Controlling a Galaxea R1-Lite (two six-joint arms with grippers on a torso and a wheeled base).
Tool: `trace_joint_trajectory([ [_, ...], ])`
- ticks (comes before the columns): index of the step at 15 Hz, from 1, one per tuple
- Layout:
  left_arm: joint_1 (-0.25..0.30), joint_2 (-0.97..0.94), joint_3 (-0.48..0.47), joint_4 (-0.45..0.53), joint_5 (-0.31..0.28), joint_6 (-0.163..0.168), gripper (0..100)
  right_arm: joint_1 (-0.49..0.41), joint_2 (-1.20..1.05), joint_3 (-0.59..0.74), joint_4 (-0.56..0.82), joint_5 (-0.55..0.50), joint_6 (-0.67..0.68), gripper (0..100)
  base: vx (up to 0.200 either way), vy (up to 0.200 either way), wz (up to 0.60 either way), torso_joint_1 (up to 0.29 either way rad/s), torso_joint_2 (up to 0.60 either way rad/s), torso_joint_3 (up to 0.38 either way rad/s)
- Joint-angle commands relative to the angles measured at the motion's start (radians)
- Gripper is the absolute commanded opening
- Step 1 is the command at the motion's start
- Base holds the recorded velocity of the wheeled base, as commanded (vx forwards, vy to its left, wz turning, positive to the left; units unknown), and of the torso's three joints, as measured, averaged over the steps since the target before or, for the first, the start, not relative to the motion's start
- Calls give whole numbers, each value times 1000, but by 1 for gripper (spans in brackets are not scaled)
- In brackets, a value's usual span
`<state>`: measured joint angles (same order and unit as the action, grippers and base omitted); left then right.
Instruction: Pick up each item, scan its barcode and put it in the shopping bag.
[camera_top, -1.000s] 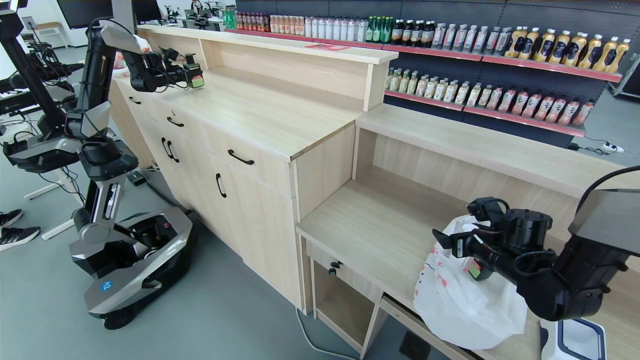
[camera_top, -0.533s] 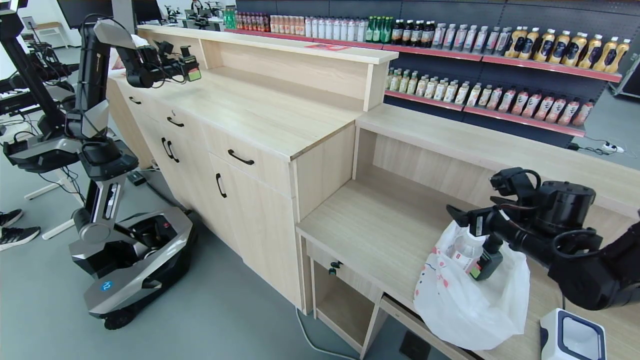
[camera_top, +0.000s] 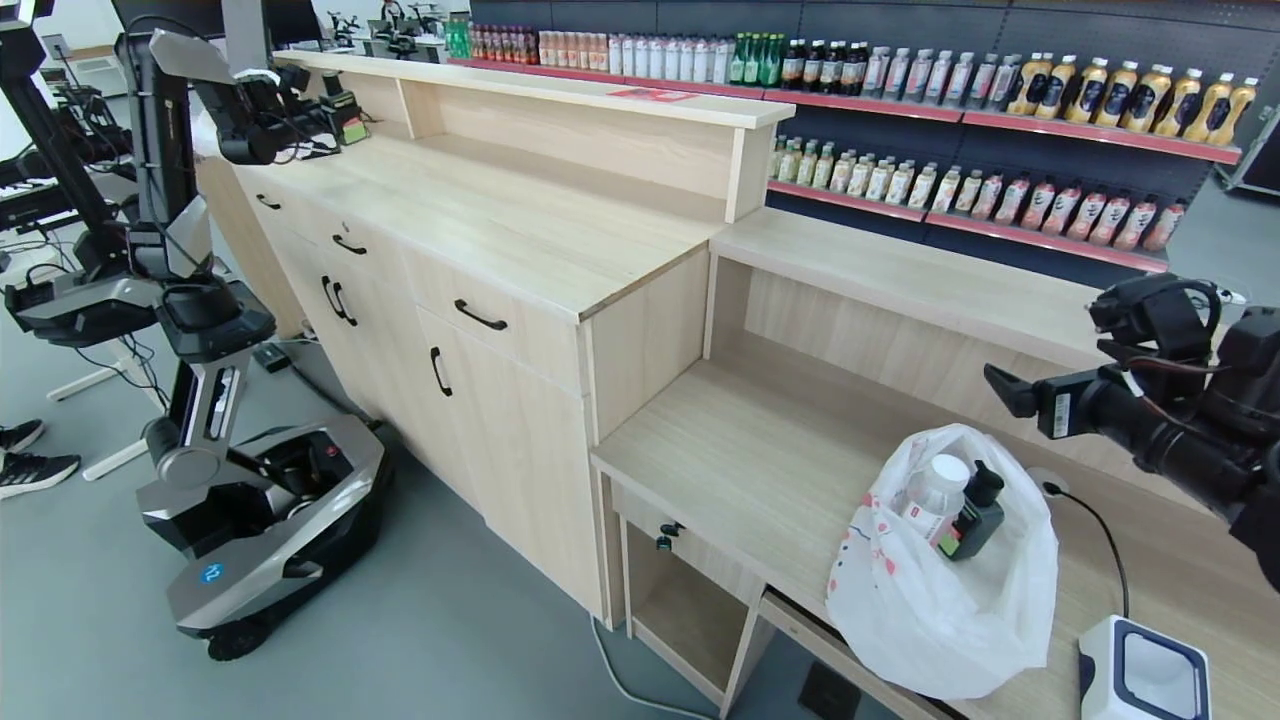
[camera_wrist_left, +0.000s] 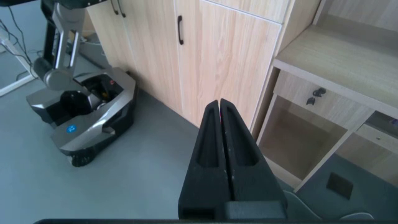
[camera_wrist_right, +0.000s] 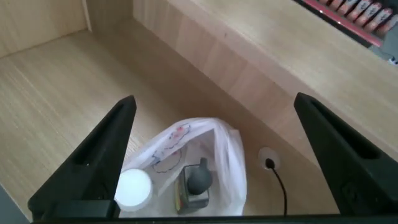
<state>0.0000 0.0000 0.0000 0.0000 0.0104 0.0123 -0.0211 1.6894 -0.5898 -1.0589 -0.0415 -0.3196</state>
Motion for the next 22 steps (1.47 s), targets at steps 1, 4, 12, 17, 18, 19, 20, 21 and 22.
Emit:
trace_joint_trajectory([
  [1, 0, 0, 0, 0, 0, 0, 0, -23, -57, 11, -12, 0, 2, 100, 0, 0, -600, 2, -2, 2],
  [4, 0, 0, 0, 0, 0, 0, 0, -51, -111, 36, -36, 5, 7, 100, 0, 0, -600, 4, -1, 2],
  [12, 0, 0, 0, 0, 0, 0, 0, -97, -326, 214, 11, -55, 53, 100, 0, 0, -600, 4, 4, 2],
  [17, 0, 0, 0, 0, 0, 0, 0, -99, -554, 416, 34, -29, 197, 100, 0, 0, 0, 0, 0, 0],
  [18, 0, 0, 0, 0, 0, 0, 0, -99, -599, 476, 34, -28, 205, 100, 0, 0, 0, 0, 0, 0],
  [19, 0, 0, 0, 0, 0, 0, 0, -96, -655, 536, 47, -26, 218, 100, 0, 0, 0, 0, 0, 0],
  [20, 0, 0, 0, 0, 0, 0, 0, -88, -718, 590, 74, -26, 234, 100, 0, 0, 0, 0, 0, 0],
  [21, 0, 0, 0, 0, 0, 0, 0, -69, -801, 590, 160, -24, 247, 100, 0, 0, 0, 0, 0, 0],
  [22, 0, 0, 0, 0, 0, 0, 0, -54, -882, 590, 275, -23, 266, 100, 0, 0, 0, 0, 0, 0],
])
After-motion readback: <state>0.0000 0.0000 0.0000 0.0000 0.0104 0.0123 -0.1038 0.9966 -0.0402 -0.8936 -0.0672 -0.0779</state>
